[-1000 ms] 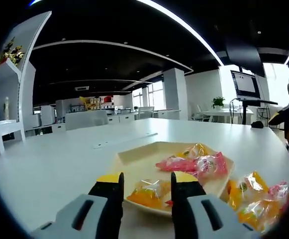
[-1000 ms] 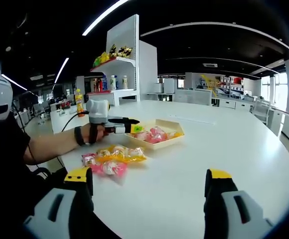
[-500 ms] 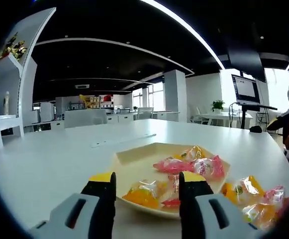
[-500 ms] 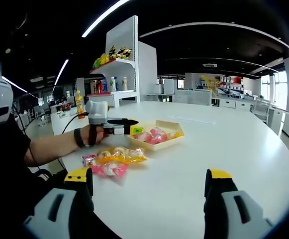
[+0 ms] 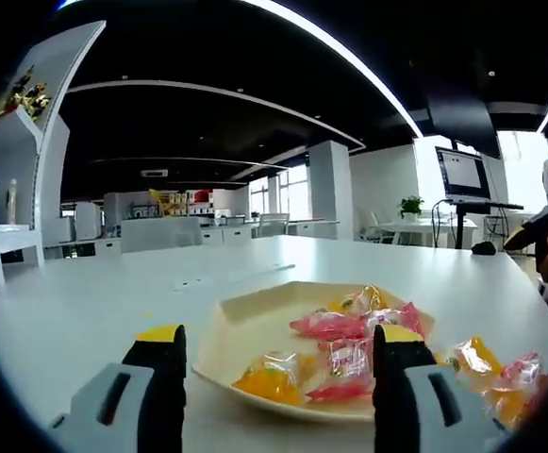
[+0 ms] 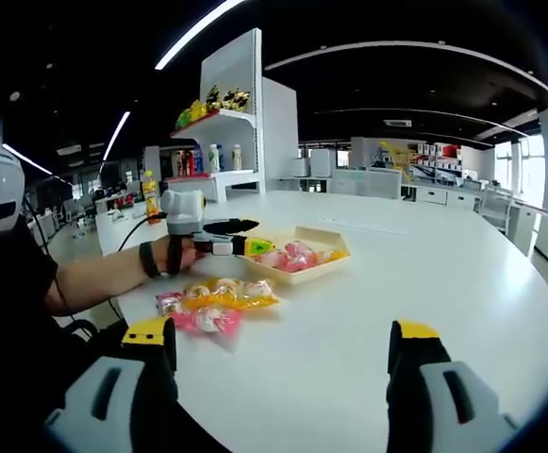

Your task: Pick up the marshmallows scattered on the table and place them into the bowl on the table

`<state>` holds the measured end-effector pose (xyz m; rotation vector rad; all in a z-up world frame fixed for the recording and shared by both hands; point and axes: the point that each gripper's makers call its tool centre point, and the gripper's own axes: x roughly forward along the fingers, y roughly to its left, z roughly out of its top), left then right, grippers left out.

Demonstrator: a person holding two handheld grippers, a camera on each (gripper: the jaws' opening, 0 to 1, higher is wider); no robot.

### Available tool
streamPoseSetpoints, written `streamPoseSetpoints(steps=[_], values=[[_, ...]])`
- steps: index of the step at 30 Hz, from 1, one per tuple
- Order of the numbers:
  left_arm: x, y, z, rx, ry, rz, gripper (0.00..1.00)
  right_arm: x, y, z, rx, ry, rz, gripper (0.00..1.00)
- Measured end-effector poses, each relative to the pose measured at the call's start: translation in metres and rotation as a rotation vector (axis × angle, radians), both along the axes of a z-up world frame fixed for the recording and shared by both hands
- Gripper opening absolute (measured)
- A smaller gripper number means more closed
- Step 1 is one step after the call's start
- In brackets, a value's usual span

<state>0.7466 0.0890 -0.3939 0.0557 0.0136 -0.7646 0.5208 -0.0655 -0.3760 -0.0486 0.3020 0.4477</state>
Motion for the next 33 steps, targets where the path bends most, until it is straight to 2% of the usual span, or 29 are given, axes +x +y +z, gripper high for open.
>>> streamPoseSetpoints(steps=[1,4,15,18,20,24,33], values=[[0.0,-0.001,0.006,-0.017,-0.03,-0.001,0.94,0.0,0.001,0.0,-0.001,0.001,0.001,0.9],[-0.002,0.0,0.008,-0.049,-0.008,-0.011,0.95,0.0,0.003,0.001,-0.002,-0.001,0.007,0.9],[-0.005,0.003,0.004,-0.036,0.012,-0.005,0.95,-0.002,-0.003,0.004,-0.004,-0.008,-0.004,0.9],[-0.011,0.002,0.007,-0.07,0.039,-0.027,0.95,-0.003,-0.004,0.005,-0.004,-0.01,-0.009,0.9],[-0.014,0.001,0.01,-0.067,0.021,-0.031,0.95,-0.003,-0.006,0.005,-0.009,-0.009,-0.012,0.9],[-0.023,0.004,0.013,-0.08,0.023,-0.041,0.95,-0.003,-0.011,0.006,-0.007,-0.013,-0.024,0.9],[-0.051,0.024,0.015,-0.069,0.031,-0.051,0.95,-0.001,-0.01,0.005,-0.004,-0.013,-0.019,0.9]])
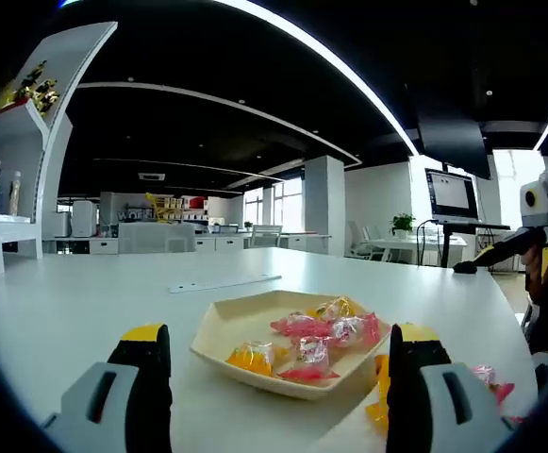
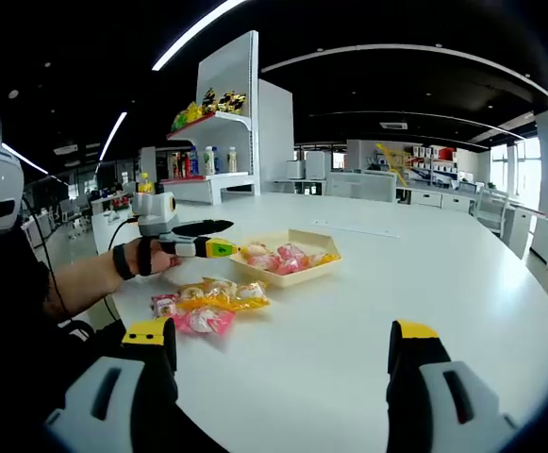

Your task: Pick up the marshmallows scattered on the table and place them into the bowl on the table

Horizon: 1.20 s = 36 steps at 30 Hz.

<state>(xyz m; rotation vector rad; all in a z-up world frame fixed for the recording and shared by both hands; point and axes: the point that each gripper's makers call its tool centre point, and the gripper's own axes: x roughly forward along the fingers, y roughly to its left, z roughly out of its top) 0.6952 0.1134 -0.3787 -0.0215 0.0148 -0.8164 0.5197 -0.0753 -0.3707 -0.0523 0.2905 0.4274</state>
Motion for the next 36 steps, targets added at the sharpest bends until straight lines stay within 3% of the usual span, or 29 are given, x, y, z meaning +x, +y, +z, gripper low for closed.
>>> streamPoseSetpoints(steps=[6,30,36], values=[[-0.037,0.009,0.007,0.063,-0.024,-0.048,0.95,0.0,0.003,0.0,-0.002,0.001,0.006,0.9],[-0.116,0.067,0.016,0.217,-0.027,-0.146,0.95,-0.004,0.017,0.003,0.004,-0.009,0.035,0.9],[-0.135,0.068,0.02,0.254,-0.053,-0.184,0.95,0.001,0.022,-0.001,0.004,0.0,0.049,0.9]])
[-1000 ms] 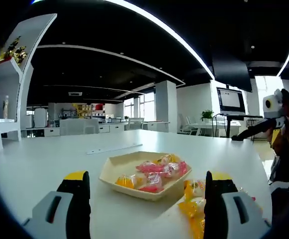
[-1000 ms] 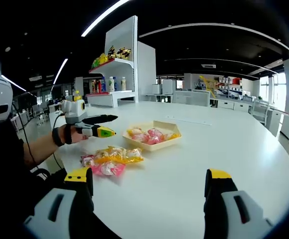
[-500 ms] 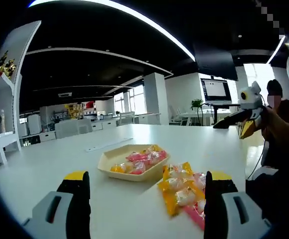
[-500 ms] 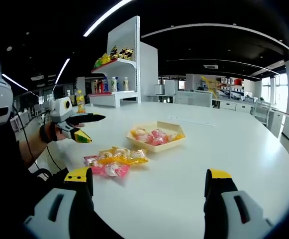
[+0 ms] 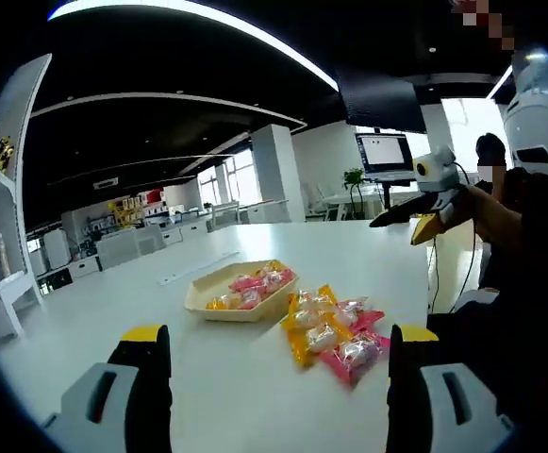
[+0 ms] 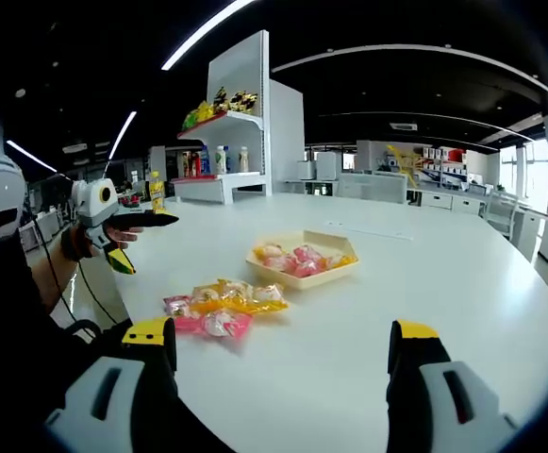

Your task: Pick up the marshmallows scattered on the table and place them into the bowl on the table

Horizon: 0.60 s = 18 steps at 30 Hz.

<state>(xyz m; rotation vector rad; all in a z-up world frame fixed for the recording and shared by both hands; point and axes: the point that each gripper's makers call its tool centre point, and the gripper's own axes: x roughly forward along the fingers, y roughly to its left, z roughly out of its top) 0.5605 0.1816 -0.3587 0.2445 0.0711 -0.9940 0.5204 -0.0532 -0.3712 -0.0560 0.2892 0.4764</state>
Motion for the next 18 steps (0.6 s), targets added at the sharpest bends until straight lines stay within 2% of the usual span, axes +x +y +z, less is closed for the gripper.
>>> streamPoseSetpoints(steps=[5,14,18], values=[[-0.01,-0.005,0.008,-0.046,0.014,-0.019,0.95,0.003,0.011,0.0,-0.004,0.006,0.029,0.9],[-0.021,-0.01,0.001,0.005,0.019,-0.051,0.95,0.007,0.023,-0.009,0.002,0.025,0.054,0.9],[-0.025,-0.013,0.004,-0.011,0.024,-0.062,0.95,0.008,0.031,-0.017,0.002,0.041,0.071,0.89]])
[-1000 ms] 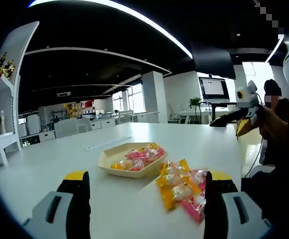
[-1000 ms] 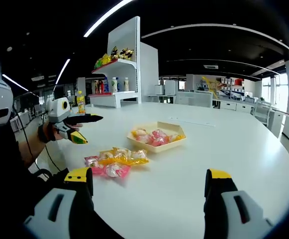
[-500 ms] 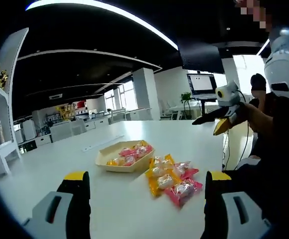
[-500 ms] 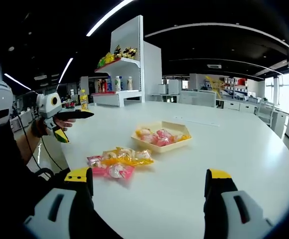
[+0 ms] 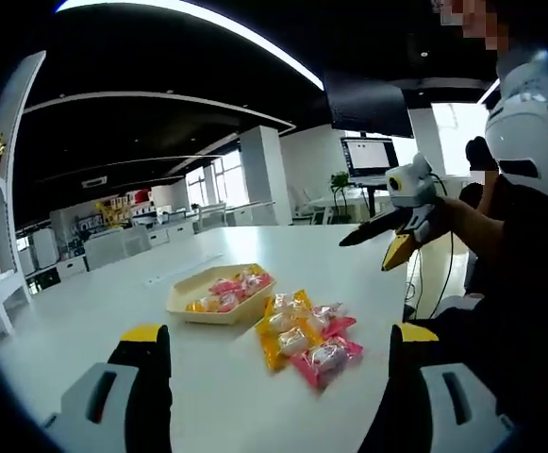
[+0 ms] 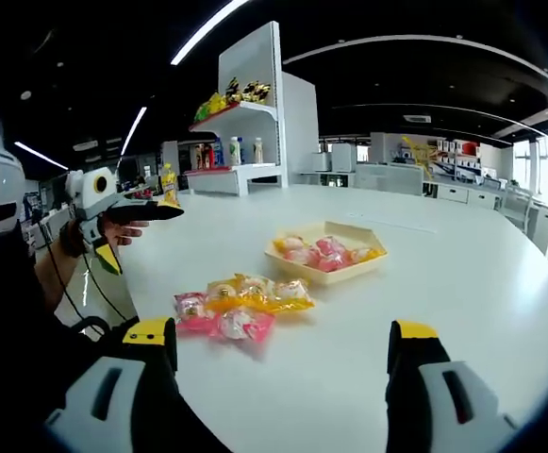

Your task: Pick up the marshmallows scattered on the table and place them into the bowl on the table

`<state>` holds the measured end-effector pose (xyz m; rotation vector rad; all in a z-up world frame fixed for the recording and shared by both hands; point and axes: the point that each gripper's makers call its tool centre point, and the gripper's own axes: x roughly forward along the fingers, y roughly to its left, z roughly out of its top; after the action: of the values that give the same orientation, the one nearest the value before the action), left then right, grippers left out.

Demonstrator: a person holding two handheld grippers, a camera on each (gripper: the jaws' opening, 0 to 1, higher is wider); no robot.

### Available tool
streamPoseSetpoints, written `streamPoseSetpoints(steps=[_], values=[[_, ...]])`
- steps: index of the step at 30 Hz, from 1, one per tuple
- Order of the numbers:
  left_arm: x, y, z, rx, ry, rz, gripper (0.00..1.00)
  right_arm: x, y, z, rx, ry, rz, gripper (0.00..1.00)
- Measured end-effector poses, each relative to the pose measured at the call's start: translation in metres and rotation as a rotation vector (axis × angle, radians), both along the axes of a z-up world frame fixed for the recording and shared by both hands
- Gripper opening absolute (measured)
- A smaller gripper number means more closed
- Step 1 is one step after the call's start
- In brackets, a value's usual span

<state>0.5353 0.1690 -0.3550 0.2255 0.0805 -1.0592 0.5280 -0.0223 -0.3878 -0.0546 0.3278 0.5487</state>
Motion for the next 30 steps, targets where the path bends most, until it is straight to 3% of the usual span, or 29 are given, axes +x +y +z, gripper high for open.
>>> streamPoseSetpoints(steps=[17,30], values=[[-0.012,-0.005,0.005,0.001,-0.019,-0.036,0.94,0.006,0.062,-0.036,0.045,0.08,0.123,0.86],[-0.011,-0.002,0.003,0.015,-0.018,-0.03,0.92,0.019,0.069,-0.043,0.069,0.096,0.113,0.78]])
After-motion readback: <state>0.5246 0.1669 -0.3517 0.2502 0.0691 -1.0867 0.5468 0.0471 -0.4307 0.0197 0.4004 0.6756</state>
